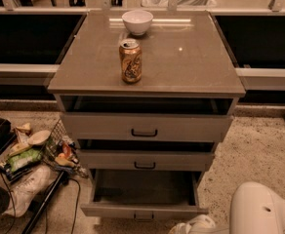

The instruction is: Close bottom drawer

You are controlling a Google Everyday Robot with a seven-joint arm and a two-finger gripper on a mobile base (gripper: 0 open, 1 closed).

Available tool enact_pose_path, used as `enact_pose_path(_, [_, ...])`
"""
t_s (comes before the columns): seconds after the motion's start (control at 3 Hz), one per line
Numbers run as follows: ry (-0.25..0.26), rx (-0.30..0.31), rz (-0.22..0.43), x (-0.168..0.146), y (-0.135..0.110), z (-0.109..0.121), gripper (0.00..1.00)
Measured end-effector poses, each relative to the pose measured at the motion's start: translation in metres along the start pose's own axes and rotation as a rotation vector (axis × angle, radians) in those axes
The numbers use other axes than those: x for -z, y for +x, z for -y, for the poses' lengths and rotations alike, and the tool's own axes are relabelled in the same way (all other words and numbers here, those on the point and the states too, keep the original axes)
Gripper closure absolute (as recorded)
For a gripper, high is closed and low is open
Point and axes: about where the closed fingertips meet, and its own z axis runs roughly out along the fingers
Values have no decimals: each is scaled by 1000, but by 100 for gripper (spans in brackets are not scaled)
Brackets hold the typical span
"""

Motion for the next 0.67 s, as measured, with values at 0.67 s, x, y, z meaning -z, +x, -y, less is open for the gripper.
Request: enact_pose_path(0.67, [-12, 20, 12, -17, -10, 3, 100])
